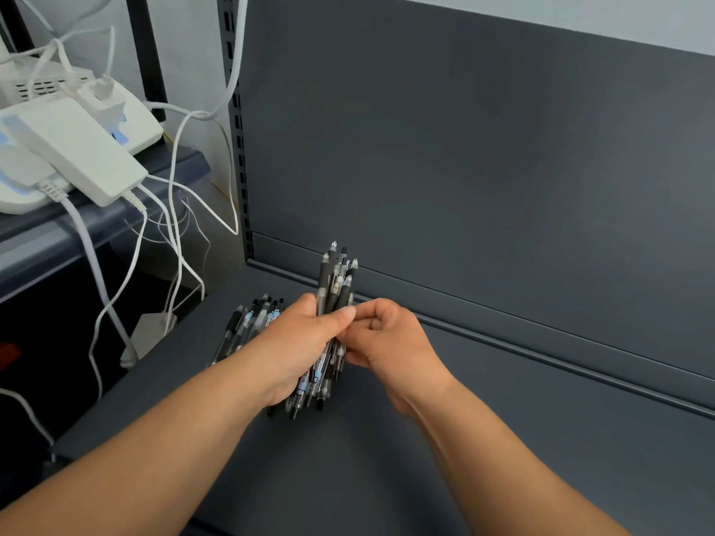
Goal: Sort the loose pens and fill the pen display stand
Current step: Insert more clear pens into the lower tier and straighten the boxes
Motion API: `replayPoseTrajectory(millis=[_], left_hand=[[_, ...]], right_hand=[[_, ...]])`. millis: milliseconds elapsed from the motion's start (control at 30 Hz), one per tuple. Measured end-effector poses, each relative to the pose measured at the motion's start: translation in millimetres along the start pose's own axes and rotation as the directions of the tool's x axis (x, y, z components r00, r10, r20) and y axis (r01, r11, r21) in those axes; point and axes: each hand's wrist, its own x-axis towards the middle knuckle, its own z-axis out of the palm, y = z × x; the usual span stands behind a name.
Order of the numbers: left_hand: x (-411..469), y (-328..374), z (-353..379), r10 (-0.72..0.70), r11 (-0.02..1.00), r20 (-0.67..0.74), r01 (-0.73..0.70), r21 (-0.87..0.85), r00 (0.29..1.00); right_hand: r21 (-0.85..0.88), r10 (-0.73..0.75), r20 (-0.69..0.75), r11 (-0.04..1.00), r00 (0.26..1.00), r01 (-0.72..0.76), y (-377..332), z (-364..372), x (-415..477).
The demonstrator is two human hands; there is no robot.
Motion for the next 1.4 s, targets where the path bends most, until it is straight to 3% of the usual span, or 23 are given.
replayPoseTrajectory(millis=[200,400,733,1100,1400], left_hand=[[-7.9,7.1,11.3,0.025,0.997,-0.037,-0.027,-0.071,0.999],[-5.3,10.3,17.8,0.015,0.989,-0.040,-0.020,-0.146,0.999],[0.0,18.2,50.7,0.076,0.989,0.113,-0.060,-0.133,0.991],[-35.5,30.4,133.9,0.125,0.990,0.224,-0.106,-0.092,0.967],[-91.4,37.5,243.0,0.180,0.984,0.291,-0.169,-0.064,0.940]], right_hand=[[0.018,0.005,0.056,1.000,0.998,-0.006,-8.1,-8.0,-5.6],[0.184,0.066,0.095,0.979,0.993,-0.083,-16.5,-22.5,-14.0],[0.115,0.069,-0.203,0.992,0.977,-0.046,-15.6,-68.0,-38.1],[0.267,-0.038,-0.260,0.957,0.965,0.110,-24.6,-143.8,-113.0],[0.052,-0.155,-0.366,0.981,0.918,0.187,-21.9,-232.2,-204.4]])
